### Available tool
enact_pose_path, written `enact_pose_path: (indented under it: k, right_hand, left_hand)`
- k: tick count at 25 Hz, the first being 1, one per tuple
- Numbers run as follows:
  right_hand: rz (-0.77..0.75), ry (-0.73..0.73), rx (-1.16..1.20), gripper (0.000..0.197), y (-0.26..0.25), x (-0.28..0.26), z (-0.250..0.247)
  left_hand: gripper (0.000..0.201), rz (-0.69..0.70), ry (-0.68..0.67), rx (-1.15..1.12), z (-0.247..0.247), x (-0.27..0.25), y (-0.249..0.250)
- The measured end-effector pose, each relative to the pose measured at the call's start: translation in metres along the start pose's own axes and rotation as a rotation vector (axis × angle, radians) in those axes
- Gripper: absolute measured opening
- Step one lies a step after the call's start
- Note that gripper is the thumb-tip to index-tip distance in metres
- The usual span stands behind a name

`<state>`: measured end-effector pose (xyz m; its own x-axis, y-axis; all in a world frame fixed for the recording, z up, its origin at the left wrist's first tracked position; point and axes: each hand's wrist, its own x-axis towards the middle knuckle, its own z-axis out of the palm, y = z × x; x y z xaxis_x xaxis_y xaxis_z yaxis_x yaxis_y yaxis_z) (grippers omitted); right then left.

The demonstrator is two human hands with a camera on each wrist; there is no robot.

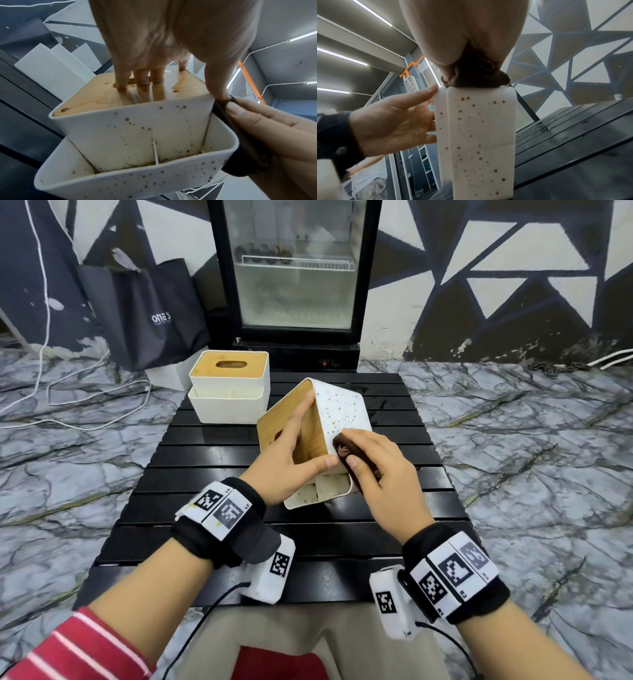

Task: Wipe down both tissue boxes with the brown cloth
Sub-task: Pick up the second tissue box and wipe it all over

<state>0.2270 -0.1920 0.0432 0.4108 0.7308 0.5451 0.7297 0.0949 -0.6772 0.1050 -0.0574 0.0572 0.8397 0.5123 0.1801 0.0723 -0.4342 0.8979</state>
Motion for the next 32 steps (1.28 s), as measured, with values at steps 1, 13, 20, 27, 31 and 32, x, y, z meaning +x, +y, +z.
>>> enact_pose_path:
  k: [1,13,20,27,31,32]
  right_hand:
    - [0.006,-0.002,0.001,0.033,0.001,-0.001,-0.001]
    - [-0.038,-0.002,0.007,0.034,-0.001,0.002,-0.005]
    - [0.004,0.024,0.07,0.035,0.006,0.001,-0.003]
    - [-0.014,0.018,0.037,0.039,0.006,-0.02,0.005]
    - [-0.037,0.039,-0.001,0.036,0.006,-0.011,0.006]
    - [-0.017,0.053,-0.013,0.035,0.008,-0.008,0.006]
  left_hand:
    - [0.096,-0.002,0.004,-0.002,0.0,0.0,0.0]
    - [0.094,0.038,-0.064,0.07,0.001,0.006,0.004]
    - [0.095,0.03,-0.064,0.065,0.002,0.004,0.004]
    - [0.083,0.018,-0.017,-0.1,-0.002,0.001,0.007]
    - [0.087,0.019,-0.045,-0.127,-0.004,0.004,0.006]
    - [0.086,0.01,-0.047,-0.148,-0.004,0.004,0.006]
